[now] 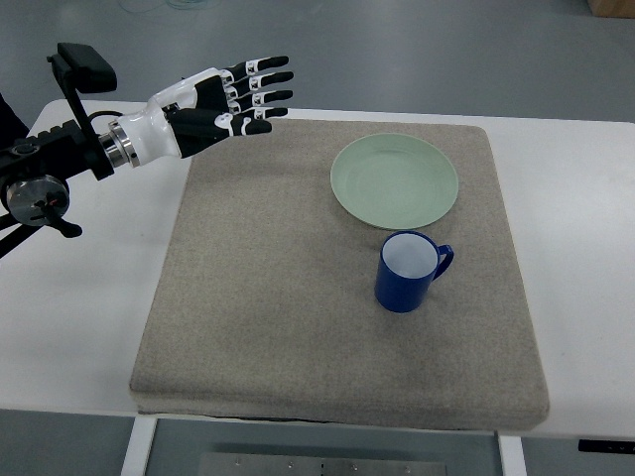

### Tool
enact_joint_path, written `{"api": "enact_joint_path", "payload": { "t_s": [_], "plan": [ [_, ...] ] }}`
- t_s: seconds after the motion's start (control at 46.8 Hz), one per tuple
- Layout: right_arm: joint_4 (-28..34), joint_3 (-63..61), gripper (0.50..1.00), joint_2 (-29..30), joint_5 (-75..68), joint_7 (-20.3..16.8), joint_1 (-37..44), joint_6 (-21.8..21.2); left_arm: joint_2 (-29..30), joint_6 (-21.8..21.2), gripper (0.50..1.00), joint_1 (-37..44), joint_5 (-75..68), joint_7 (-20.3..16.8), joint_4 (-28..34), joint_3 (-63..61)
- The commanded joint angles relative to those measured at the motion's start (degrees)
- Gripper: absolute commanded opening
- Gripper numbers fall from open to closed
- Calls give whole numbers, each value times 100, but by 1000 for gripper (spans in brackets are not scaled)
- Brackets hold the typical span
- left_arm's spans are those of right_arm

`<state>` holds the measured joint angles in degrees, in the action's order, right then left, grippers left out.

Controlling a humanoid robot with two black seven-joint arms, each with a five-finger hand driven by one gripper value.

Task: Place cup left of plate with left hand
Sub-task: 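Extend the left hand across the board toward the blue mug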

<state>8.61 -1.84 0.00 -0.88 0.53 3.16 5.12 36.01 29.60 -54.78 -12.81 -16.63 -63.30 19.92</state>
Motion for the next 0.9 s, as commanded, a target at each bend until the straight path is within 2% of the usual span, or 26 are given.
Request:
{"api": "enact_joint_path", "payload": {
  "t_s": [0.0, 0.235, 0.598, 0.876],
  "plan": [
    [0, 0, 934, 0, 0, 0, 1, -2, -50, 116, 994, 2, -63, -7, 63, -76],
    [9, 0, 934, 0, 0, 0, 1, 7, -121, 406, 994, 98, -572, -7, 116, -225],
    [0, 0, 934, 0, 0, 0, 1, -2, -454, 407, 994, 292, -1320, -7, 177, -234],
    [0, 0, 934, 0, 0, 0, 1, -2, -955, 336, 994, 398, -1935, -7, 423, -234]
  ]
}}
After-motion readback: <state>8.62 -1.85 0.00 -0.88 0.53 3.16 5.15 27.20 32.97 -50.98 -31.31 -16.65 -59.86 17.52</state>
